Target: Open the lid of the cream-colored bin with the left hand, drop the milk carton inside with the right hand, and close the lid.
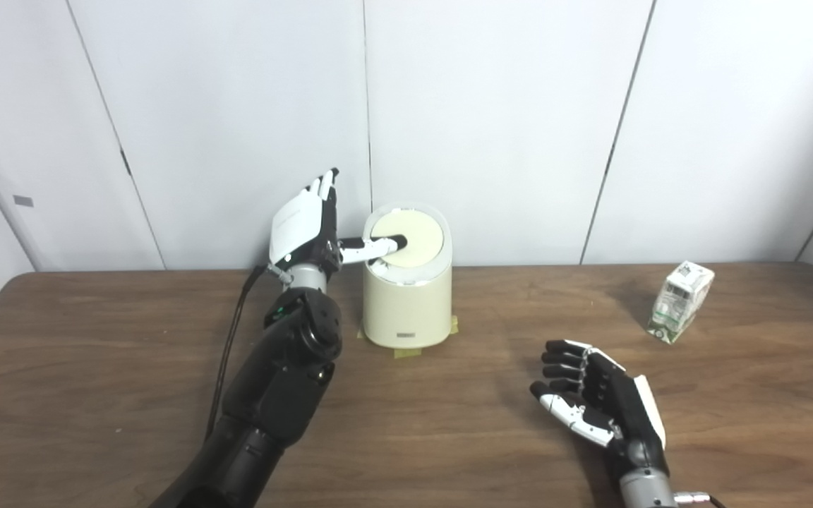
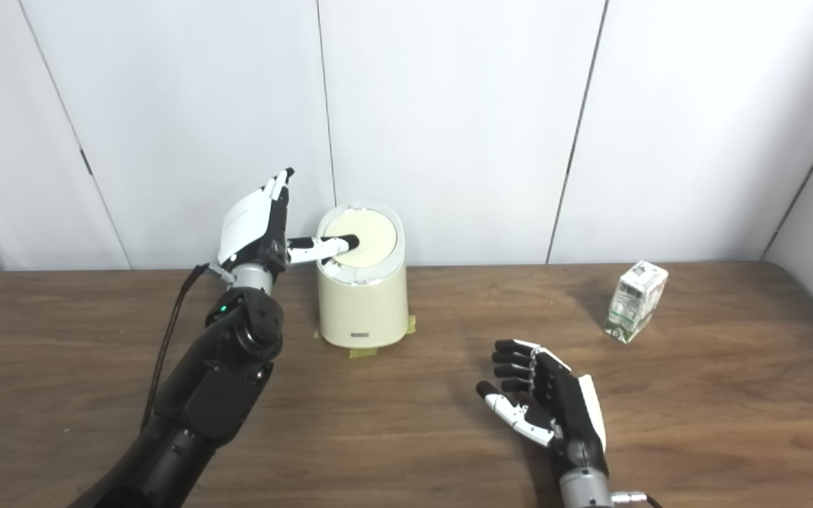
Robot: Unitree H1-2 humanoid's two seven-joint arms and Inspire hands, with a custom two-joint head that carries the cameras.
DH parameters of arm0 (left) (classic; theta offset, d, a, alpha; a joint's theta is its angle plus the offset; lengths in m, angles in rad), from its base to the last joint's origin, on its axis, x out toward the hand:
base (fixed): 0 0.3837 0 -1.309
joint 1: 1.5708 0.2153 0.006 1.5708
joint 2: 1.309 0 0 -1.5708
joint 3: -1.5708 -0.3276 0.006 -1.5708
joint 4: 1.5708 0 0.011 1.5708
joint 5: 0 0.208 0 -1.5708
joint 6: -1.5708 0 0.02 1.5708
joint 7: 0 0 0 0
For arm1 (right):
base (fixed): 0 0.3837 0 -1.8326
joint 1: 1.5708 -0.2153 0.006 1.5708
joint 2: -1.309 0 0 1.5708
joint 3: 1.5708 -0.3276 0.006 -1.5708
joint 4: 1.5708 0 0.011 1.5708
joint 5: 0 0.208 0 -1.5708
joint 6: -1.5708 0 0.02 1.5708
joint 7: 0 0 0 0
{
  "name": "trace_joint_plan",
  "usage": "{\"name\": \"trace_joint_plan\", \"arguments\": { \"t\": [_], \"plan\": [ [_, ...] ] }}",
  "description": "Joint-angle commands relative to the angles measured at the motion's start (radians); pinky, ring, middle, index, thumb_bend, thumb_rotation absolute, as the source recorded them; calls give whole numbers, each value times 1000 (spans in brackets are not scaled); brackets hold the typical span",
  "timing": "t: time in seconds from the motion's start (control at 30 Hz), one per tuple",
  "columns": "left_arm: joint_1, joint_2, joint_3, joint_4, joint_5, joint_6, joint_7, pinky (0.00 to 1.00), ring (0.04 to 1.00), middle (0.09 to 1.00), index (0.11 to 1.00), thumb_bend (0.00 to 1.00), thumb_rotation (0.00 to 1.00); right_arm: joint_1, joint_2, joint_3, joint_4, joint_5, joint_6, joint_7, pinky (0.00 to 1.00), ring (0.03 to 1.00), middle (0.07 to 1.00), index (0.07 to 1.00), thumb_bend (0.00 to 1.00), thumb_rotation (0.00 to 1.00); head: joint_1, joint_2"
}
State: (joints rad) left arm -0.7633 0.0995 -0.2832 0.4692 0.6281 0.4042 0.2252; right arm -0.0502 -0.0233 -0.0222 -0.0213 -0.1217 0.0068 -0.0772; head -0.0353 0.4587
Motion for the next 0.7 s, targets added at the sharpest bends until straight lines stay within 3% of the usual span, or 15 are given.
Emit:
{"name": "trace_joint_plan", "arguments": {
  "t": [0.0, 0.13, 0.27, 0.43, 0.67],
  "plan": [
    [-68, 6, -6, -15, 20, -19, 6, 1000, 1000, 1000, 1000, 1000, 306, 14, 13, 10, 7, -3, -12, -6, 597, 646, 665, 658, 290, 51, -1, 0],
    [-70, 14, -23, -28, 36, 9, -13, 1000, 1000, 1000, 1000, 1000, 250, 14, 17, 8, 10, 3, -25, -5, 595, 650, 665, 654, 301, 54, -6, 1],
    [-94, 77, -138, -14, 199, 44, -11, 1000, 1000, 1000, 1000, 1000, 274, 16, 21, 8, 5, 4, -20, -6, 591, 646, 662, 650, 305, 83, -4, 5],
    [-123, 142, -236, -11, 351, 61, -42, 1000, 1000, 1000, 1000, 1000, 266, 14, 19, 12, 6, -7, -17, -6, 587, 644, 662, 650, 292, 77, -9, 4],
    [-126, 161, -261, -7, 424, 61, -80, 1000, 1000, 1000, 1000, 1000, 217, 14, 21, 13, 13, 0, -24, -4, 594, 648, 665, 650, 298, 94, -11, 5]
  ]
}}
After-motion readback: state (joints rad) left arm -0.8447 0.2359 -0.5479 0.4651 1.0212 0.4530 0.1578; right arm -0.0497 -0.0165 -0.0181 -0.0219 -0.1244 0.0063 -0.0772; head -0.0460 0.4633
